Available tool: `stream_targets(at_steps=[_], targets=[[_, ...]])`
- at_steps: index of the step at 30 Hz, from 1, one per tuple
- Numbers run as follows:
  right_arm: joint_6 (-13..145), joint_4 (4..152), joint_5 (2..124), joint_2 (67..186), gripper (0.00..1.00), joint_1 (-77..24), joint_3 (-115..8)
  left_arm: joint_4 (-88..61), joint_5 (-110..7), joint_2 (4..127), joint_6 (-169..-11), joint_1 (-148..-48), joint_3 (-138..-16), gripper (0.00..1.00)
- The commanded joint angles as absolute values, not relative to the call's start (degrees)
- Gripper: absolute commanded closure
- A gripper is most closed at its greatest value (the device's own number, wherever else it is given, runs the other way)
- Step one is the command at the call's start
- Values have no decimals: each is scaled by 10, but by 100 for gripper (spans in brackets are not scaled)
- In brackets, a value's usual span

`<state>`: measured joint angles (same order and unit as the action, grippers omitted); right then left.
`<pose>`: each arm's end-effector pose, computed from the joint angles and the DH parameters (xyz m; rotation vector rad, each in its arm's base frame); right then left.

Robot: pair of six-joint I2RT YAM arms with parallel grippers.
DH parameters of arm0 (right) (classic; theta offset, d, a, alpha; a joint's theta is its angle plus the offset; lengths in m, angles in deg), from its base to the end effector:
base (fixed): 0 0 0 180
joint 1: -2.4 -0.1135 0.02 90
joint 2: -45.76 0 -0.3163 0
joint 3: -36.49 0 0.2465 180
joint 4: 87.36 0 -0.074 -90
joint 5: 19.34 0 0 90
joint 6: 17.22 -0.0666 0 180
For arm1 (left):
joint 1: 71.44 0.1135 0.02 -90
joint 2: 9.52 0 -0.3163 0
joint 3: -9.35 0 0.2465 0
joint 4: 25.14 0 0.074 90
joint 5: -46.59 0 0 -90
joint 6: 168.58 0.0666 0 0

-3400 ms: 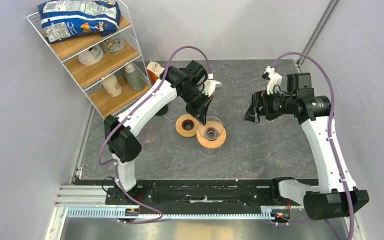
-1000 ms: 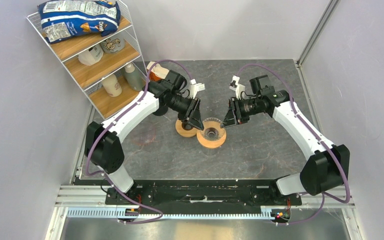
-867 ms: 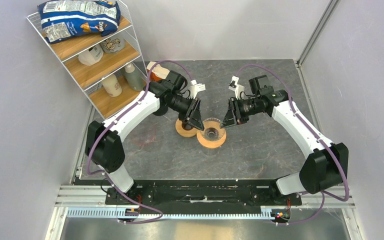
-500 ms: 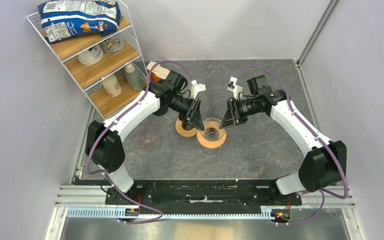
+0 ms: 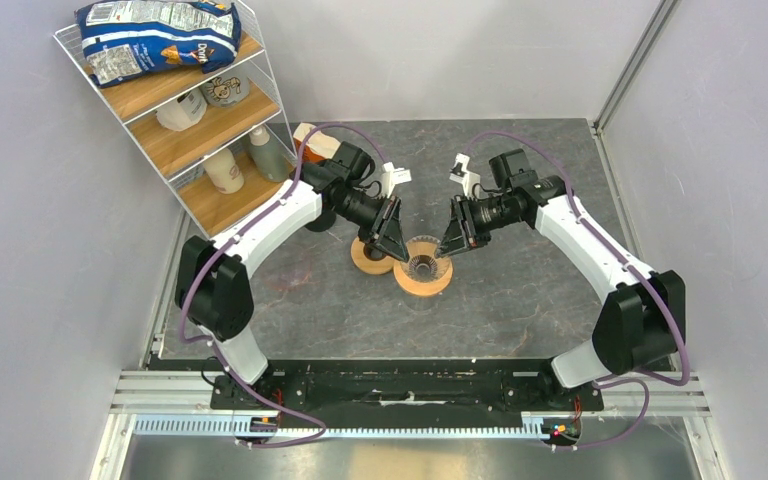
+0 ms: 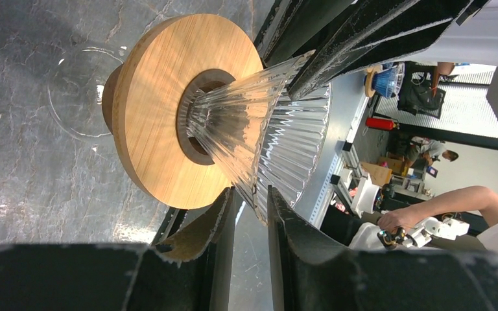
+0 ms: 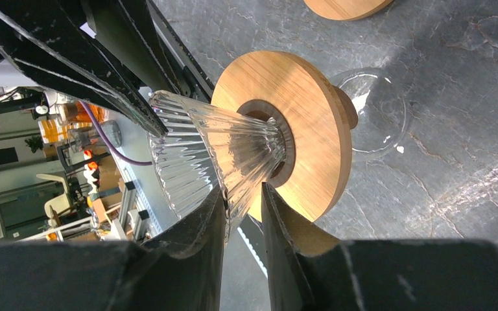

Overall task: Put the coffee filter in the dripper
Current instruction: Place the coffee dripper in the dripper holder.

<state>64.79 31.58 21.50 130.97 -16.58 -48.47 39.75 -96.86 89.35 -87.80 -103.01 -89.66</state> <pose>0.2640 0.1441 0.3245 -0.5447 2.5264 1.2949 0.2819 -0.2360 0.3238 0.8180 2.5773 -1.4778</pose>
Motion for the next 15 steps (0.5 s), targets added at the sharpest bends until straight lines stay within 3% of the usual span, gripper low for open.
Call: stream_targets(at_steps=[1,15], targets=[[660,329,260,1335,68,-166,-499,393,-929,919,-866,-1025,-889,70],[677,337,269,1352,69,-166,-493,397,-917,930,-850,-1018,-889,71]])
